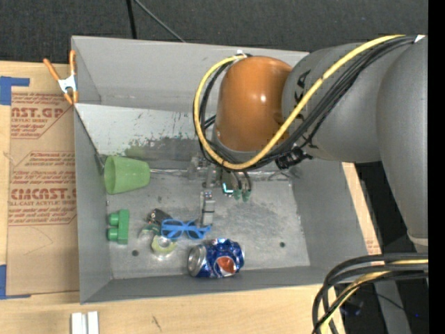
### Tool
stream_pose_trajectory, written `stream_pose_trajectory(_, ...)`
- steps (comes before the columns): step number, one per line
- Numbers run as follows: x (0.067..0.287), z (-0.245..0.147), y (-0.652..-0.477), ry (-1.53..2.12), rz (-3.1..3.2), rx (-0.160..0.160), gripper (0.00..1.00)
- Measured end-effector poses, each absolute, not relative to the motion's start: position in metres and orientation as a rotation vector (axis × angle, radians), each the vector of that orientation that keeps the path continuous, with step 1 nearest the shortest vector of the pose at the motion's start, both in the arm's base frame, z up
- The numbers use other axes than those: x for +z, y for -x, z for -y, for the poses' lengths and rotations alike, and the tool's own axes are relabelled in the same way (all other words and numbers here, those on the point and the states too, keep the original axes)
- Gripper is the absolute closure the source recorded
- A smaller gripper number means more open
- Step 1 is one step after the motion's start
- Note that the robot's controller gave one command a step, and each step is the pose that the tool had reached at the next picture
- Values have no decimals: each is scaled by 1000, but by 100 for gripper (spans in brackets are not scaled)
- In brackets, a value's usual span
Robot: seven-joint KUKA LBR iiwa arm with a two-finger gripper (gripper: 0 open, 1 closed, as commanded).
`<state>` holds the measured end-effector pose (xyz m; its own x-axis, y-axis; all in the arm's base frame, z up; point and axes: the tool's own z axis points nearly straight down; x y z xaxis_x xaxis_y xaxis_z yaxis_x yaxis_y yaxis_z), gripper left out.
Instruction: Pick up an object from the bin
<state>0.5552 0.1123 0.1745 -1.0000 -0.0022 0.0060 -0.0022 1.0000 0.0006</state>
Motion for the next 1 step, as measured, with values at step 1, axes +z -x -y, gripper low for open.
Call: stream_pose_trajectory(1, 65, -129, -497, 34, 3131, 1, 0)
